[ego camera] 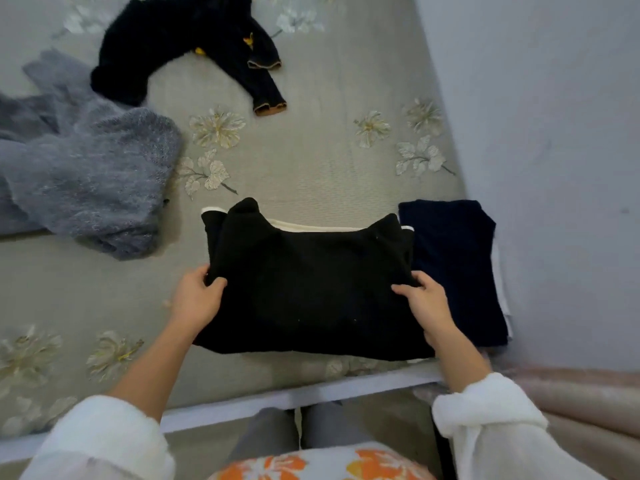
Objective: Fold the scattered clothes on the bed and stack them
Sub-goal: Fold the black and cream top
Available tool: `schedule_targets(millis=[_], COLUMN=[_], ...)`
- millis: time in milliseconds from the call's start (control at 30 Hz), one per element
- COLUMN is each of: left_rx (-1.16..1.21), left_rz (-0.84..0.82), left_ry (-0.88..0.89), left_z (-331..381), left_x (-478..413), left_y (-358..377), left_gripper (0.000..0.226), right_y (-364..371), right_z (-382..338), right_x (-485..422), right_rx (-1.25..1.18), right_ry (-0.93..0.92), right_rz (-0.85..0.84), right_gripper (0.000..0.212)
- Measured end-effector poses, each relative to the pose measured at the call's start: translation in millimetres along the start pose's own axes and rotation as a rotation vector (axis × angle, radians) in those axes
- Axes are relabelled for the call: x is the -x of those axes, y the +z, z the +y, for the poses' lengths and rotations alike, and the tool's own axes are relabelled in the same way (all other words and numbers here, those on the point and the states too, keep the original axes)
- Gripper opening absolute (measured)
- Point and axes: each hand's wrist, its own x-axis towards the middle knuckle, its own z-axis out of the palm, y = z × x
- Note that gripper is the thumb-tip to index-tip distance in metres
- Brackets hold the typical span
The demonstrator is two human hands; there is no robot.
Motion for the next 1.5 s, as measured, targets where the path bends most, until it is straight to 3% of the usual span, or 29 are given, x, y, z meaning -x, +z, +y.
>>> schedule_targets(millis=[200,333,500,600,700,800,933,1067,1233,1333,1433,1500], left_rx=[-0.202,-0.321,-0.395,-0.389,-0.399,-0.468,-0.659,-0.786,-1.009,-1.121,-1.272,-1.287], left_rz=[-0.052,-0.042,-0.077,-0.1,-0.1,-0.075,-0.373,-0.594,-0.634,-0.661,-0.696,-0.723], left_ry=[0.302,0.512,0.741,0.865,0.918,0.854,0.758,0.865,0.925,0.899,0.892,0.877], left_z=[98,187,277,320,344,341,273,212,164,147,145,150], left_x=[-25,-18,-4,6,4,-3,-24,3,31,33,28,26], left_y=[33,76,138,170,198,222,254,284,304,301,299,301], left_gripper=[0.016,0.012,0.027,0.028,0.027,0.038,0.063,0.063,0.063,0.064,0.064,0.064], right_y=[-50,-62,-70,-78,-86,-93,-109,-122,-116,-110,-100,-92], right_z=[22,42,61,68,74,82,98,111,118,125,123,122], right_x=[45,59,54,48,36,12,-24,-37,-35,-39,-37,-38], right_rx=[-0.206,-0.39,-0.589,-0.686,-0.715,-0.699,-0.604,-0.475,-0.241,-0.096,0.429,0.578], right_ry=[0.008,0.057,0.084,0.074,0.092,0.181,0.345,0.489,0.556,0.581,0.351,0.105], right_rz=[0.267,0.469,0.623,0.692,0.761,0.815,0.787,0.756,0.676,0.618,0.635,0.483], right_gripper=[0.013,0.045,0.041,0.024,0.024,0.038,0.036,0.037,0.034,0.056,0.084,0.083])
